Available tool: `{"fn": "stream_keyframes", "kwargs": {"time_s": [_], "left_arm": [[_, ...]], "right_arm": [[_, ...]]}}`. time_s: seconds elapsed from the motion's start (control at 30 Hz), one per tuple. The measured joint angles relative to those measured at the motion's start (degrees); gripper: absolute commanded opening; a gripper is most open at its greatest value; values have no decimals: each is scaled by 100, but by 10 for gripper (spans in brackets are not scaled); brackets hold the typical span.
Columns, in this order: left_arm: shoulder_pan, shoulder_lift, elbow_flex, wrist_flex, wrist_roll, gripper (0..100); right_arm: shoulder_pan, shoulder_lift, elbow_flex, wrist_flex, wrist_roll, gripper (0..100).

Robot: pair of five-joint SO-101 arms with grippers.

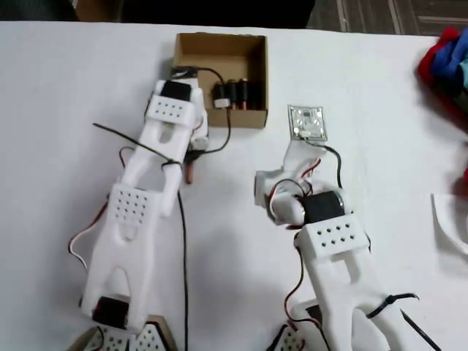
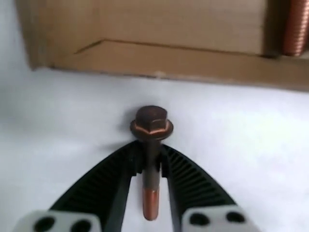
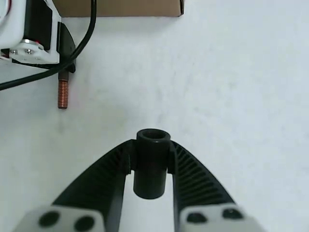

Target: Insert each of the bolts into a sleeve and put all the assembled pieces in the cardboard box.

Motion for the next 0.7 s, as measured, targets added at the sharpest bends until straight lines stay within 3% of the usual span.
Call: {"fn": "stream_keyframes", "kwargs": {"time_s": [0.17, 0.43, 0.57, 0.7], "left_arm": [[-70, 0, 0, -9, -9, 94], [-62, 0, 0, -105, -9, 108], [-62, 0, 0, -114, -9, 19], [-53, 18, -149, -123, 18, 24]], "right_arm": [[0, 0, 0, 0, 0, 20], [0, 0, 0, 0, 0, 20], [0, 0, 0, 0, 0, 20], [0, 0, 0, 0, 0, 20]]}}
